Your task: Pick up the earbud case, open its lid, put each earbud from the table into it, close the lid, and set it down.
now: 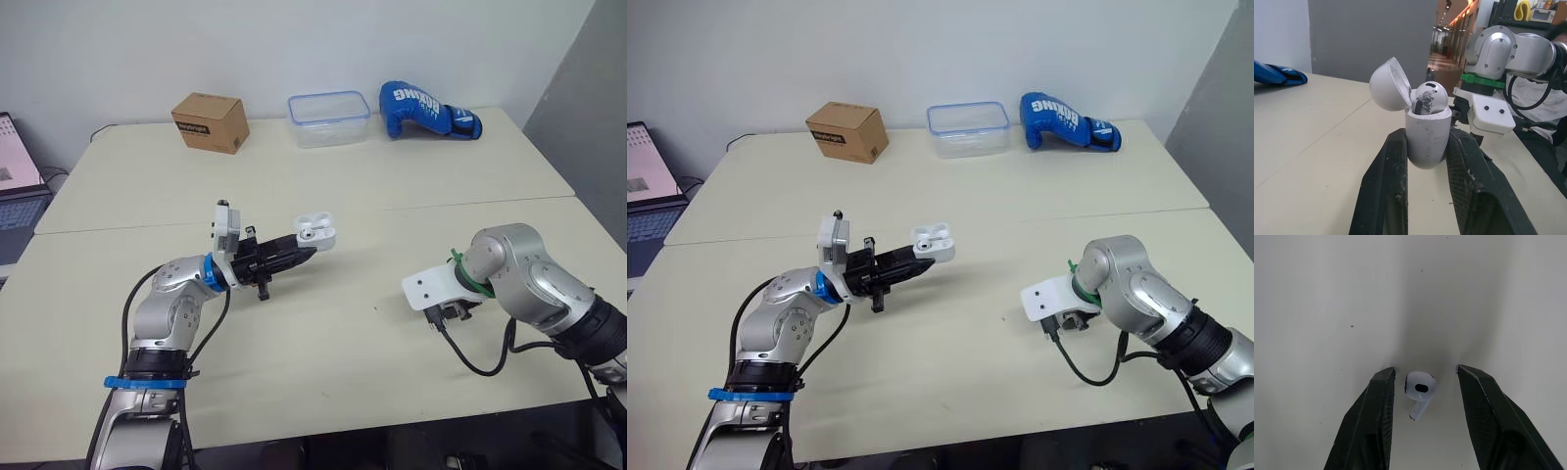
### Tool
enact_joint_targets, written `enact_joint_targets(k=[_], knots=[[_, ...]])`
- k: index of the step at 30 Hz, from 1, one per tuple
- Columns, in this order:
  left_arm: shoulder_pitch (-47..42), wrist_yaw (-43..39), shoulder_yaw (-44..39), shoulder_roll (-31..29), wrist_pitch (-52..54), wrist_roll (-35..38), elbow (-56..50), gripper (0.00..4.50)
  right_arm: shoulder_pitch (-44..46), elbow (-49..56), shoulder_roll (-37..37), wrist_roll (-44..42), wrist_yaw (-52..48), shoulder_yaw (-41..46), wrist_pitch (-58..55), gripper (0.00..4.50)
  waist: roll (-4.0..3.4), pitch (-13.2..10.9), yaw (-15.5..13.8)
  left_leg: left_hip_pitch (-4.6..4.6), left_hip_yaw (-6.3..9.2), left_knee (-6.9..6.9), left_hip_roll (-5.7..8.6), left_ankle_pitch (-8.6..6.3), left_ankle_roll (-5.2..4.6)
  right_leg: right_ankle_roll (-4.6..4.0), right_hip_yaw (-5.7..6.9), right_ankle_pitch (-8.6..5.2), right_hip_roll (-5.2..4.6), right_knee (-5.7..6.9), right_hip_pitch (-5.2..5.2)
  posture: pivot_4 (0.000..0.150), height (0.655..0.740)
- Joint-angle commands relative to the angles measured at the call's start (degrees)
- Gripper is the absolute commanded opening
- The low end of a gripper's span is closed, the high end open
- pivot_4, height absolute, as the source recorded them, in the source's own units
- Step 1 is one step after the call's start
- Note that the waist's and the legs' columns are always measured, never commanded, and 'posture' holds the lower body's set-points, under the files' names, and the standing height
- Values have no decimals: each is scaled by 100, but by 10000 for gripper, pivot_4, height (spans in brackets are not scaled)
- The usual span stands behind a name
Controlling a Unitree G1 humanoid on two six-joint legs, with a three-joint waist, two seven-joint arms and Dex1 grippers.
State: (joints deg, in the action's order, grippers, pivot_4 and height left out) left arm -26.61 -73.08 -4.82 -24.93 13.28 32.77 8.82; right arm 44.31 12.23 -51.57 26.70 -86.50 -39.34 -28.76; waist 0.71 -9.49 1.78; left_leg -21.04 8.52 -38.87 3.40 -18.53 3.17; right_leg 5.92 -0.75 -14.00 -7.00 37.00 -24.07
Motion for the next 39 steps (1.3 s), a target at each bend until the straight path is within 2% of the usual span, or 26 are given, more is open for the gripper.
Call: enact_joint_targets(k=[1,37,39], knots=[[-62,23,-46,20,-85,81,-164,7224,-9,93,-106,116,-181,155,-24,20498,0,0,0,0,0,0,0,0,0,0,0,0,0,0,0,1500,7307],[-25,85,-42,48,-94,69,-189,7224,-102,363,38,365,-349,66,-215,20498,0,0,-1,1,-1,0,-1,0,0,0,0,0,0,1,-1,1500,7307],[-21,90,-39,46,-91,70,-194,7224,-129,401,32,376,-371,71,-227,16865,0,0,-1,0,-1,0,-1,0,0,0,0,0,0,1,0,1500,7307]])
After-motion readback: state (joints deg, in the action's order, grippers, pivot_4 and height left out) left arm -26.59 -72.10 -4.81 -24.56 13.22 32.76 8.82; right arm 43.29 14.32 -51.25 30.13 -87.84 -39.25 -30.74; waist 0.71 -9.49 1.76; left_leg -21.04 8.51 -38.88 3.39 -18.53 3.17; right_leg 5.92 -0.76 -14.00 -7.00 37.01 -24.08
